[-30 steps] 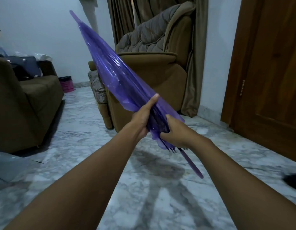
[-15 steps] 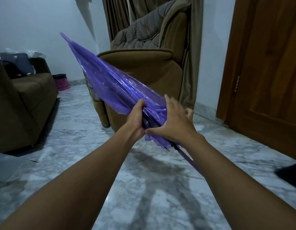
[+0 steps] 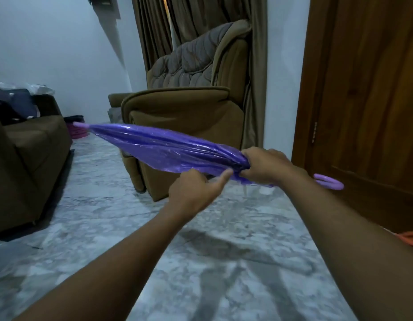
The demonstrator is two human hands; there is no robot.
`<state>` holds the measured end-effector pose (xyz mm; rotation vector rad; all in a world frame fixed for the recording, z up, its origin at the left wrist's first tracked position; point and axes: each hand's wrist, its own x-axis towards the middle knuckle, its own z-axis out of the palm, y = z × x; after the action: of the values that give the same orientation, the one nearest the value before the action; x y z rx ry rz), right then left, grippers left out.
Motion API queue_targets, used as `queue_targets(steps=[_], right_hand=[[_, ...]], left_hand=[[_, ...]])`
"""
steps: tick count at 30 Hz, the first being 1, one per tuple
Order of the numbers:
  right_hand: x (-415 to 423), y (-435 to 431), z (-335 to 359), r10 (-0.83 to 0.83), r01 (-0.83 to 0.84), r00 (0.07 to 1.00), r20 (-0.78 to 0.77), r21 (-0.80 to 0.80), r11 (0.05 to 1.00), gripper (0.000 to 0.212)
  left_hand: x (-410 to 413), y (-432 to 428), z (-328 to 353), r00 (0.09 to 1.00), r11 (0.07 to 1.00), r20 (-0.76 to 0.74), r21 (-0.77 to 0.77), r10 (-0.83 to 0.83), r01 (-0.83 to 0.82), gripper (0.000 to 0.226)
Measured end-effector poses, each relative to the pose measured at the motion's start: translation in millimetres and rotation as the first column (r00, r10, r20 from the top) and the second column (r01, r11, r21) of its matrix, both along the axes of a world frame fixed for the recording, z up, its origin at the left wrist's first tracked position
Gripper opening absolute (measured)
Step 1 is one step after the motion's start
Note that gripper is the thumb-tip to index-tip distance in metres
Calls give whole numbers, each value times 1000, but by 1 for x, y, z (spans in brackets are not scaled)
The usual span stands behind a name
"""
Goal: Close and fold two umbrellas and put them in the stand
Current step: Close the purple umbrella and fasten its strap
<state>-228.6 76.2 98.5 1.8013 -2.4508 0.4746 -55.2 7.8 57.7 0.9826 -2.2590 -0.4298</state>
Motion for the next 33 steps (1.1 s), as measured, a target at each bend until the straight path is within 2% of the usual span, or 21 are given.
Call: queue_targets(steps=[1,2,3,4,5,6,7,8,10,12,15,19,21,23,26,28,30,33], right_hand=[[-4,3,10,-5,5,999,-43,3,1000,25],[-6,5,20,-8,8,997,-73,9,1000,25],[-7,7,32,-3,5,996,-94,16,1000,25],[-7,9,43,5,-2,994,-110,28,1000,24],[-6,10,55,17,-12,992,-127,44,999,24],[-6,11,67,31,-23,989,-144,61,998,24],[-6,13,78,47,-35,986,-157,78,996,25],[-7,15,89,61,-46,984,-165,94,994,27],[-10,18,107,90,-69,981,-172,128,989,29],[-14,20,123,123,-96,976,-179,154,983,32],[-25,22,143,134,-108,964,-229,124,986,37],[-48,21,189,45,-71,934,-355,-60,996,61],[-56,25,225,-58,-24,890,-451,-174,985,78],[-59,33,265,-166,4,875,-455,-337,942,85],[-55,50,326,-235,23,938,-256,-628,778,69],[-48,60,369,-167,92,985,-33,-720,688,54],[-38,68,419,-62,224,966,252,-688,690,45],[-25,79,497,65,338,799,598,-535,774,40]], left_hand=[[1,5,0,998,928,54,-374,29,-7,63],[1,10,2,998,748,67,-663,14,34,52],[-2,13,4,991,579,130,-807,-22,119,45],[-5,15,8,979,506,204,-846,12,170,56],[-10,12,14,961,529,265,-828,79,185,80],[-16,9,23,949,592,289,-790,129,160,101],[-21,5,31,947,626,279,-770,161,120,113],[-27,0,40,943,639,274,-763,189,94,116],[-38,-9,58,946,632,224,-775,236,26,102],[-44,-14,85,951,673,186,-739,249,-31,89],[-56,-17,120,938,735,287,-676,194,55,68],[-77,-22,182,928,799,363,-582,86,153,51],[-86,-25,227,933,863,358,-481,32,155,43],[-94,-27,279,946,926,323,-358,6,117,39],[-100,-28,366,968,991,235,-78,-91,112,45],[-100,-25,428,970,971,103,115,-220,208,52],[-98,-19,486,952,928,-10,224,-304,299,47],[-89,-2,569,925,865,-60,335,-375,373,29]])
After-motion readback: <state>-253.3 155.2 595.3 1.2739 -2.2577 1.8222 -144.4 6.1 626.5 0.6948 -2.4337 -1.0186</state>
